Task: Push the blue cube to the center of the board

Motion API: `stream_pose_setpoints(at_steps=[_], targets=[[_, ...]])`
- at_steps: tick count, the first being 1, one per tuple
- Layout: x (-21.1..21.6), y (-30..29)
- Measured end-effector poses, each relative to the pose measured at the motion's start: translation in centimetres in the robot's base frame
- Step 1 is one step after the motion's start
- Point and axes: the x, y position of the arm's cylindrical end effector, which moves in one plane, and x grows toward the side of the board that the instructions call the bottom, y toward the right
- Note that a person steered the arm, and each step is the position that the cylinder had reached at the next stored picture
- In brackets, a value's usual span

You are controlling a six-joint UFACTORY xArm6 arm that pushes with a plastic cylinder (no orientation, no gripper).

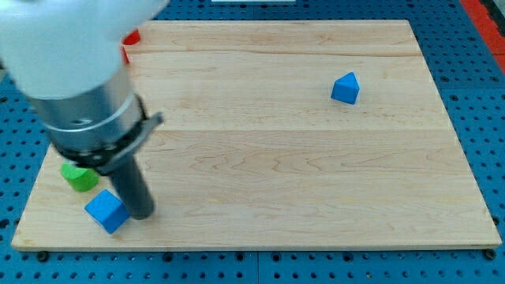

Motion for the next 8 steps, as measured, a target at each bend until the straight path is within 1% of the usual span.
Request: stream_pose_setpoints(at_steps=[1,2,3,4,5,6,7,8], targets=[[0.0,-3.3],[0.0,-3.3],[-2.4,7.4],[-5.4,20.6],[-9.2,33.0],[-15.5,36.5],[-22.2,37.8],[-20.7,30.8]])
